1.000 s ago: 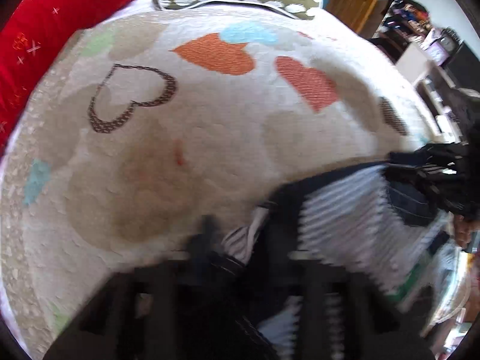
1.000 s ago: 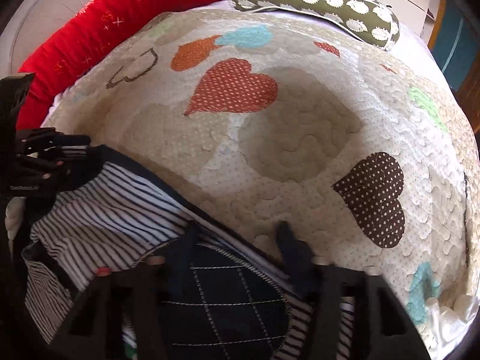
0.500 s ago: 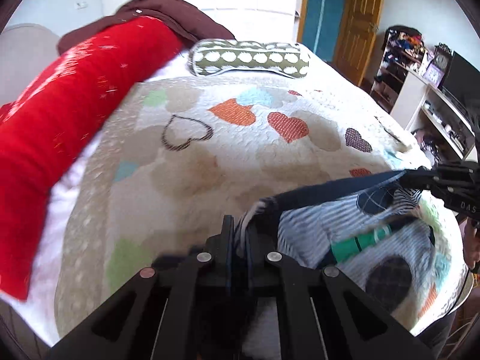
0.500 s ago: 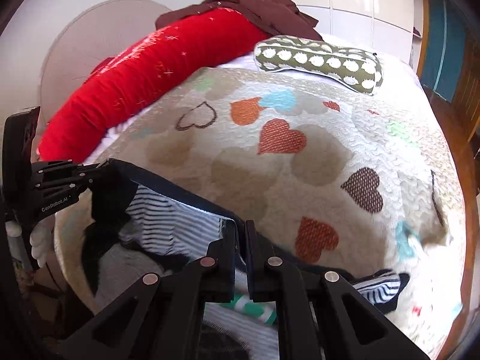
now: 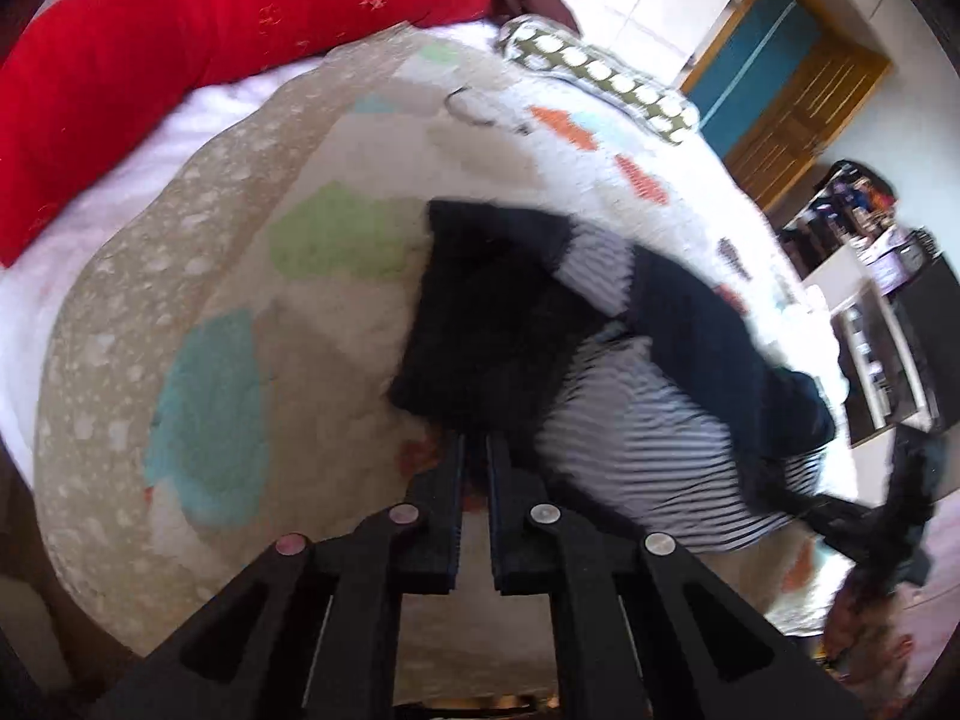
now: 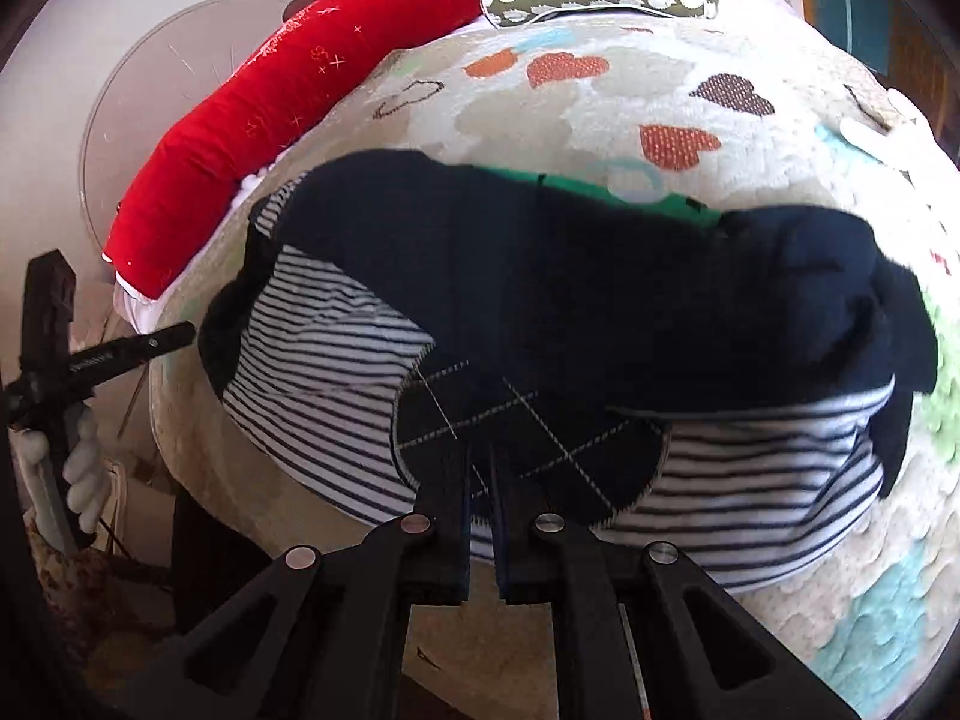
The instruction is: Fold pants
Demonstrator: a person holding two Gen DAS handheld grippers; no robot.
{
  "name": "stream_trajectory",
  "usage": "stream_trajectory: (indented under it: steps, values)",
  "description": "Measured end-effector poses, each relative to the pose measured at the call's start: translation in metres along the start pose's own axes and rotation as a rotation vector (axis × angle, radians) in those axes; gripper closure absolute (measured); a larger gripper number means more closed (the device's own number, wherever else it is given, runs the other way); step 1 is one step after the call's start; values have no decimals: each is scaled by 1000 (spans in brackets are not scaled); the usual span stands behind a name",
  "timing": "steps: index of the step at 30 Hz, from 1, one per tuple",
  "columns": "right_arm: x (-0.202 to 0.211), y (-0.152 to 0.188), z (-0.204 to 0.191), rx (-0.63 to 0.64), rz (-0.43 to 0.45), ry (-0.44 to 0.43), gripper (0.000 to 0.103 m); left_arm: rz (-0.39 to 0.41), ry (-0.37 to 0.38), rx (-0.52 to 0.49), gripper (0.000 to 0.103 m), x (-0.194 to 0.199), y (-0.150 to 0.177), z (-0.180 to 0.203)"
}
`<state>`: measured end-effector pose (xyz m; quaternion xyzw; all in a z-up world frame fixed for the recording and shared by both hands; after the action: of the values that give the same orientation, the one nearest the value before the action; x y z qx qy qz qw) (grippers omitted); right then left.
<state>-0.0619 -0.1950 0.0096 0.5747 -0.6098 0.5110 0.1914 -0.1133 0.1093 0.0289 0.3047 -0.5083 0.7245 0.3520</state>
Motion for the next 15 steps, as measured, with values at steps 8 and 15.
stream_trajectory:
  steps: [8,15]
  values:
    - [3,-4,-6,-17,34,-37,96,-46,136,173,62,-57,-51,8]
    - [19,-1,-5,-41,73,-87,61,-73,225,258,96,-89,-76,11]
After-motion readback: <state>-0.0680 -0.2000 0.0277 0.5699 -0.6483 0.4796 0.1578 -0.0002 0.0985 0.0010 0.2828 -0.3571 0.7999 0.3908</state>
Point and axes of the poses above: each gripper's, at about its wrist camera, not at the fingertips, and x roughly against the way its jaws point, z to its right, y to its underside, the point moved 3 cm from there along -x, roughly the way its jaws point, and after that the axes turned 7 degrees about -x, right-handed, at the moved point
